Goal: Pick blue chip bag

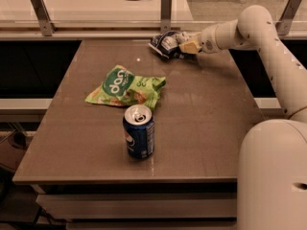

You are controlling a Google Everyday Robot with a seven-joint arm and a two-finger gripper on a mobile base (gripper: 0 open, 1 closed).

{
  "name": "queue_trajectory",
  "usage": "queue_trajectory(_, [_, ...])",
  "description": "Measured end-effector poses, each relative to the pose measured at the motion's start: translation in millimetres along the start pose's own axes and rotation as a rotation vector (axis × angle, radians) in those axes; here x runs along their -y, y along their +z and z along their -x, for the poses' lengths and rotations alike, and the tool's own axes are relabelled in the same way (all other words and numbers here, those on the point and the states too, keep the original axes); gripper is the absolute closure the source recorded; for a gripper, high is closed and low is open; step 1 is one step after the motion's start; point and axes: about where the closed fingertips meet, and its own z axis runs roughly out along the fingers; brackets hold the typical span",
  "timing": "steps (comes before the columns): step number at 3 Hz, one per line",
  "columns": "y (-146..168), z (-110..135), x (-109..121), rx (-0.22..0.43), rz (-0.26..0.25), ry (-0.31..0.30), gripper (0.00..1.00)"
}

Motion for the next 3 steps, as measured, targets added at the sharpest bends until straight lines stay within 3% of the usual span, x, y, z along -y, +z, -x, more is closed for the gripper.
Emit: queue_trajectory(3, [-27, 18, 16, 0.04, -0.076, -0.015, 1.0])
